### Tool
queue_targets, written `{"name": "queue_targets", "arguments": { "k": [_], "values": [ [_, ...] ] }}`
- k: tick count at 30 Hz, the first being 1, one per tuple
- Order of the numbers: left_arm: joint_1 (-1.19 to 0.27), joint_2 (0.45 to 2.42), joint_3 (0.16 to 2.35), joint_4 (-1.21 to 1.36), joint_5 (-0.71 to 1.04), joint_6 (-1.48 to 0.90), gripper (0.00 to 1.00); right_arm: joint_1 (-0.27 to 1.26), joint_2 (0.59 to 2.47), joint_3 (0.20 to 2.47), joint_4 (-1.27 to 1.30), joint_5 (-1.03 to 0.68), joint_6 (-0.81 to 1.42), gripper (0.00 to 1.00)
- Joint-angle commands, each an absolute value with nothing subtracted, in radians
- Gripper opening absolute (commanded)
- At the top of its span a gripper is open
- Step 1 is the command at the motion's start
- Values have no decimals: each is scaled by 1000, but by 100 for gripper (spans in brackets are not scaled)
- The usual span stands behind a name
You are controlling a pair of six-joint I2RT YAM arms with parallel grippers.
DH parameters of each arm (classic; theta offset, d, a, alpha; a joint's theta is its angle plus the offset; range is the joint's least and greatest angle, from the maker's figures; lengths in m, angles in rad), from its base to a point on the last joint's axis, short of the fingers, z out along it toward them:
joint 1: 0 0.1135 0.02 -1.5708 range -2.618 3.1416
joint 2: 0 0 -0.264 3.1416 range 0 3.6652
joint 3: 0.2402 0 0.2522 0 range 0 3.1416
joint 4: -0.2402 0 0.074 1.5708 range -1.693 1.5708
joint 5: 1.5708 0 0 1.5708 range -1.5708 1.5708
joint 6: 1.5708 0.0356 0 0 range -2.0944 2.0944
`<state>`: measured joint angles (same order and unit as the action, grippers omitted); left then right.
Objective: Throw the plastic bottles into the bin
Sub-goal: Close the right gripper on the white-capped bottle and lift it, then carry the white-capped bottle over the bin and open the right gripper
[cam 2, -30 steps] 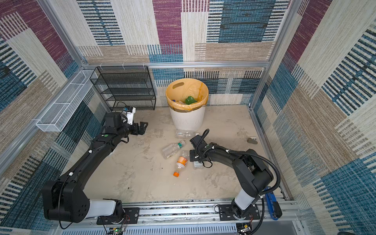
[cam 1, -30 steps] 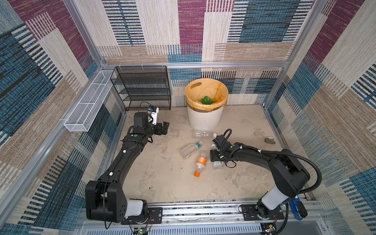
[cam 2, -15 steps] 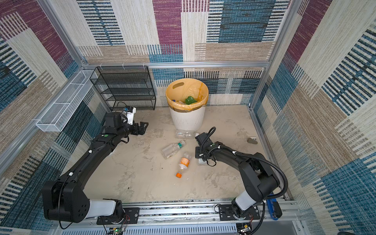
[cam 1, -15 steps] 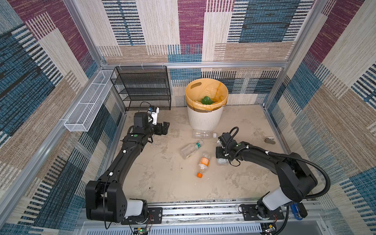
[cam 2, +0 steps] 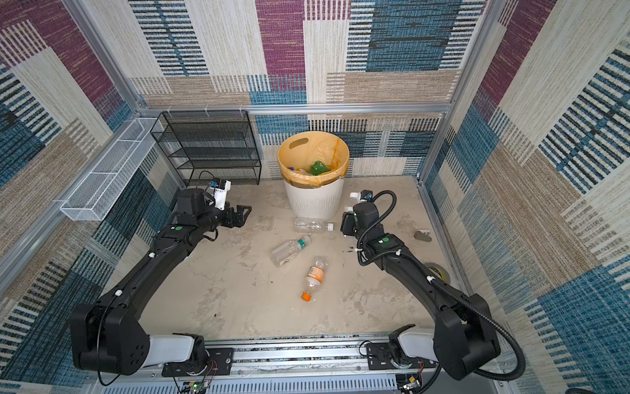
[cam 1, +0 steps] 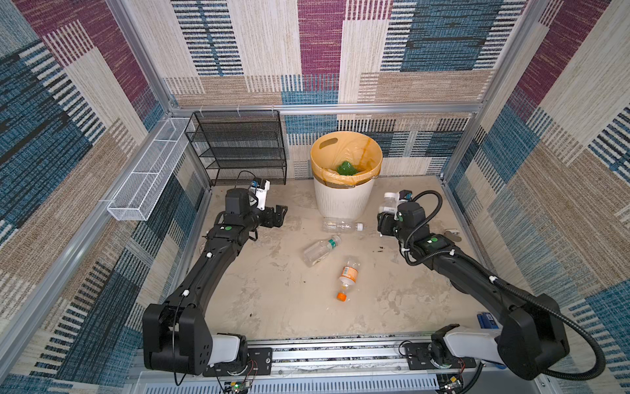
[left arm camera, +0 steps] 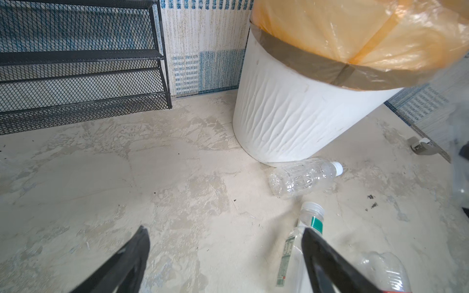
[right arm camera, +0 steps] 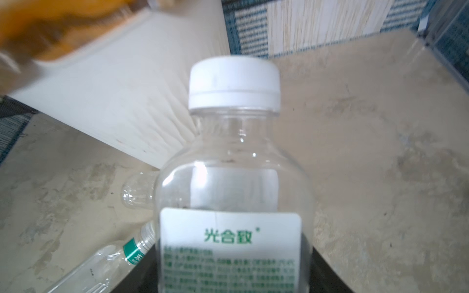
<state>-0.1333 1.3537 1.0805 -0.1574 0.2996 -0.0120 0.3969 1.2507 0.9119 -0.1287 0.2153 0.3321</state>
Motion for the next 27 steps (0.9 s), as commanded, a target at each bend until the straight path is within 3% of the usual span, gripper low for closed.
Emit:
{"name": "queue_targets", "arguments": {
  "k": [1,9,14,18,21,24,27],
  "values": [
    [-139,1346,1073,-124,330,4,94,396,1171,901,146,267,205,62],
    [-182,1296,1023,-41,383,35,93,395,954,729,757,276,-37,61],
    [-266,1236,1002,-41,352,113,94,396,899,744,902,257,-232,62],
    [-345,1226,1014,-74,313,155,94,396,917,786,949,173,-228,63],
    [-403,1228,1028,-92,290,153,94,396,1056,939,872,96,-139,64],
    [-468,1221,1020,-91,261,130,94,396,1323,1277,562,87,-19,66],
    [-531,1215,1015,-118,244,107,95,396,1622,1683,161,28,15,82]
  ]
}}
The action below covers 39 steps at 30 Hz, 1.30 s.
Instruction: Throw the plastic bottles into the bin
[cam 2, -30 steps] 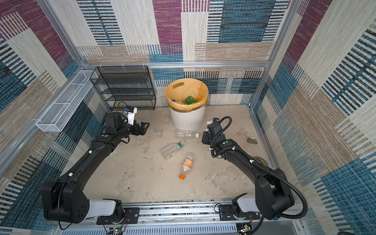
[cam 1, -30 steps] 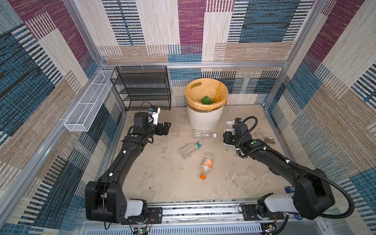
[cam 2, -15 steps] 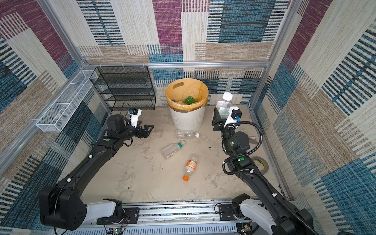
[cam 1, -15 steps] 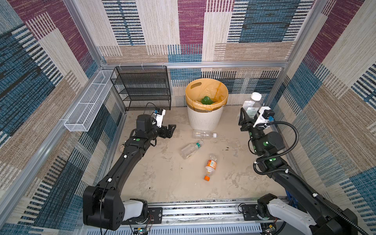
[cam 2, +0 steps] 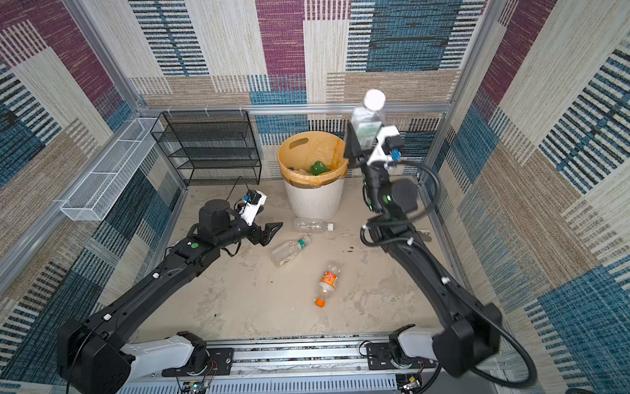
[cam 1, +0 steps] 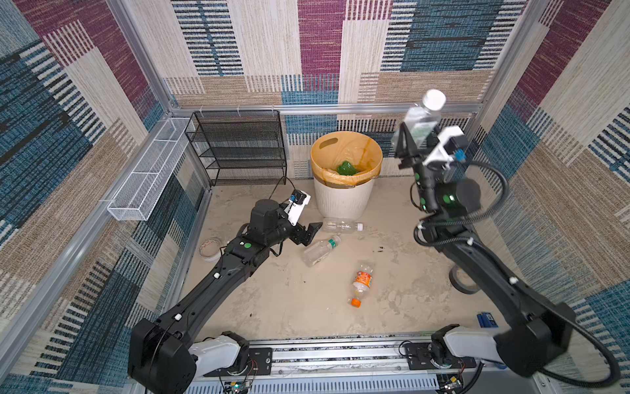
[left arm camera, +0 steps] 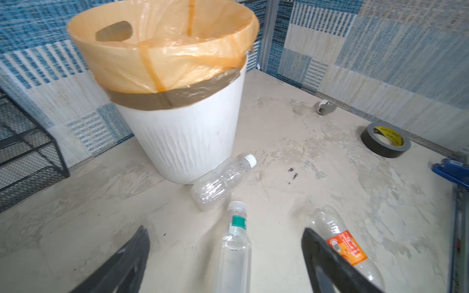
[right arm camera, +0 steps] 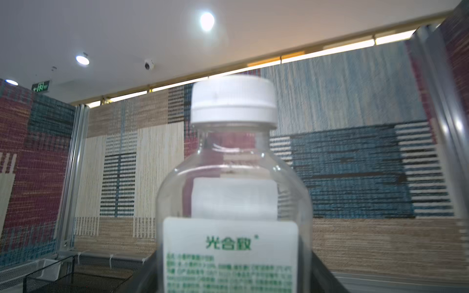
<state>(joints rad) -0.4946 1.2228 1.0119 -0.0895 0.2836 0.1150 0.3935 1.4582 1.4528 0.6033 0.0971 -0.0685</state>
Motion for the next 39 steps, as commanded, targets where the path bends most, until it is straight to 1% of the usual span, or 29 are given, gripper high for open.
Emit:
{"name": "queue_targets", "arguments": {
  "k": [1,3,4,6,8,11,16,20,22,24,27,30,35,39],
  "values": [
    [-553,1214,1017,-135,235,99,95,396,1692,1780,73,36,23,98],
    [-600,1220,1016,-167,221,84,96,394,1772,1891,-31,59,35,99],
    [-626,1222,1014,-176,210,75,96,393,1772,1887,-28,65,38,99],
    [-677,1236,1004,-170,202,45,97,379,1725,1822,38,89,58,99],
    [-714,1268,999,-147,209,-3,99,346,1666,1760,74,79,90,99],
    [-772,1349,1033,-142,215,-65,99,306,1583,1675,101,88,110,99],
    [-877,1523,1198,-240,197,-112,99,249,1413,1475,143,149,135,99],
    [-933,1660,1330,-344,237,-168,99,184,1280,1305,169,165,193,99],
    [-955,1739,1410,-431,268,-202,99,155,1231,1244,172,167,214,99],
    [-989,1836,1524,-568,287,-204,99,133,1192,1194,176,165,232,99],
    [-1049,1991,1703,-757,285,-182,99,110,1143,1128,197,152,258,99],
    [-1103,2110,1840,-867,282,-175,99,96,1107,1081,210,133,277,99],
    [-1157,2247,1970,-976,253,-166,99,76,1067,1035,223,100,290,98],
    [-1160,2333,2044,-1021,218,-167,99,64,1036,1006,236,90,300,99]
  ]
}}
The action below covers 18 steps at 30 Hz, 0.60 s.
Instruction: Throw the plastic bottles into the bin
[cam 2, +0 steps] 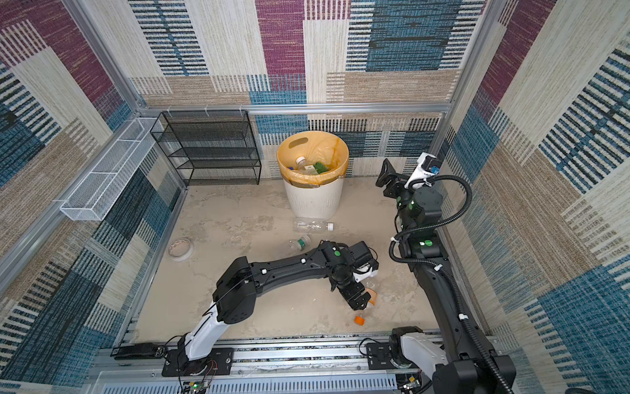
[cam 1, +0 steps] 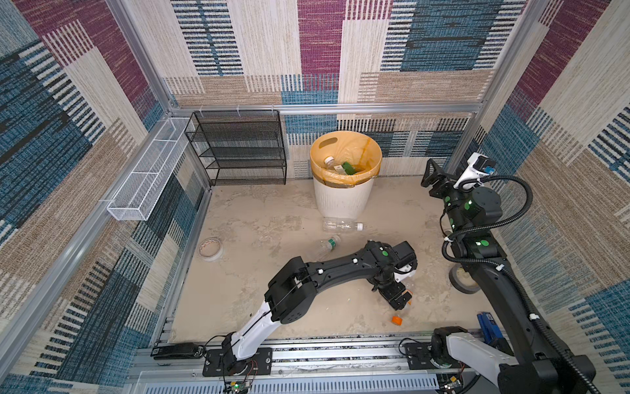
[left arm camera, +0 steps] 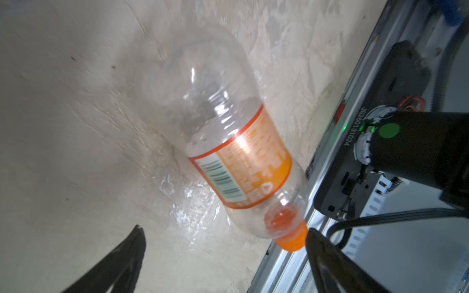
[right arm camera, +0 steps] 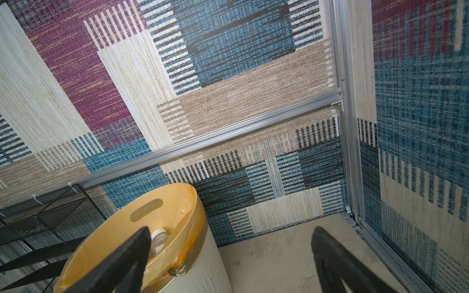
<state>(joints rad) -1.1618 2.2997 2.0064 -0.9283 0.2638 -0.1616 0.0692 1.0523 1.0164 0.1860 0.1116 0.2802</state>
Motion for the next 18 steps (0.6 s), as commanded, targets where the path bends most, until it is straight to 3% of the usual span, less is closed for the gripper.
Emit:
{"name": "queue_targets", "arguments": {
  "k": [1,9,18],
  "values": [
    [-1161,2343,2049,-1021,209,-168,99,62,1029,999,240,88,302,99],
    [-1107,2317,1988,-959,194,-184,99,50,1022,958,214,54,322,99],
    [-990,1974,1690,-765,139,-190,99,6,1072,958,-170,167,372,99]
  ]
}}
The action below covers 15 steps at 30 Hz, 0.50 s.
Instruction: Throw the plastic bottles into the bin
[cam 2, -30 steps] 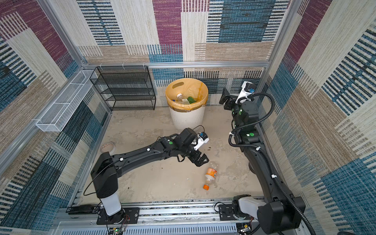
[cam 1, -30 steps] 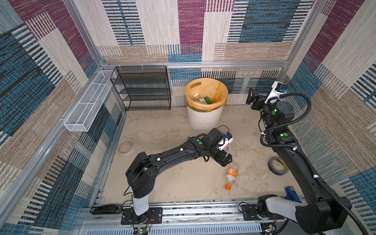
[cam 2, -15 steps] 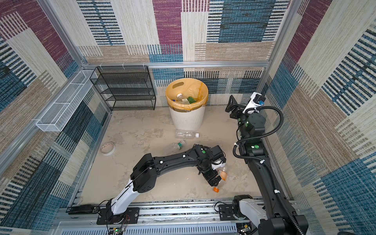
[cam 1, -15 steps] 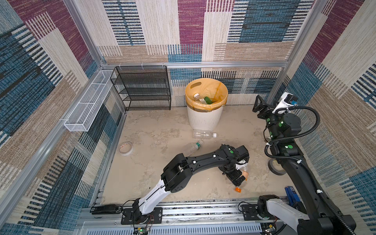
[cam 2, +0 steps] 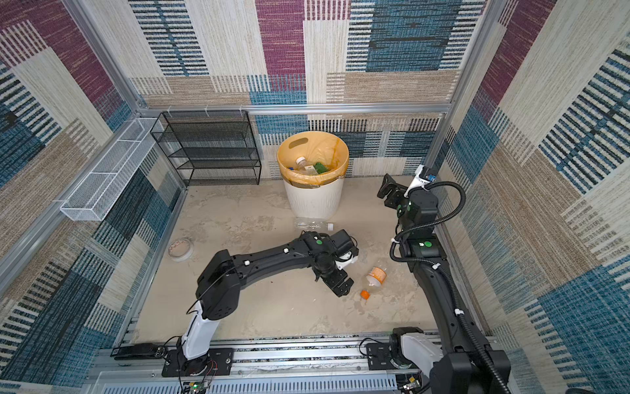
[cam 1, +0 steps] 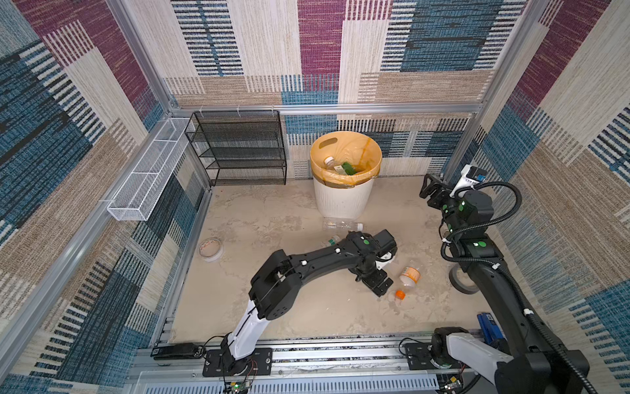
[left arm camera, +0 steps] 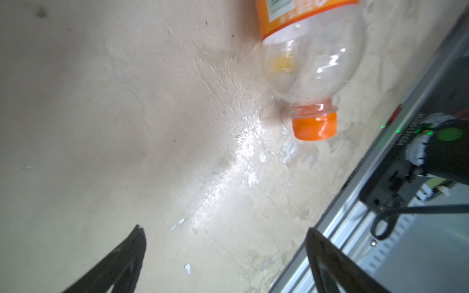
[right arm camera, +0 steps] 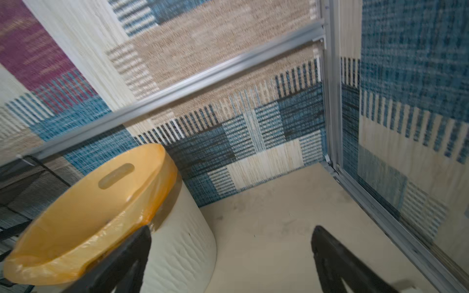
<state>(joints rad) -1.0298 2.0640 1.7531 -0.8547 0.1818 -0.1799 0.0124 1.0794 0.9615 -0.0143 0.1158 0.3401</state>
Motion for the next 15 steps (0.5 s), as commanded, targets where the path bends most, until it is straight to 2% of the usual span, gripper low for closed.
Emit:
{"name": "queue_targets", "arguments": {
  "k": [1,9,15],
  "values": [
    [-968,1928,1659,-747,136,-185,99,6,1060,952,-210,191,374,99],
    [-712,1582,1431,-523,93,-112,98,5,1003,851,-531,218,518,99],
    [-515,1465,1332,-432,158,-84,98,5,986,765,-669,164,628,97]
  ]
}}
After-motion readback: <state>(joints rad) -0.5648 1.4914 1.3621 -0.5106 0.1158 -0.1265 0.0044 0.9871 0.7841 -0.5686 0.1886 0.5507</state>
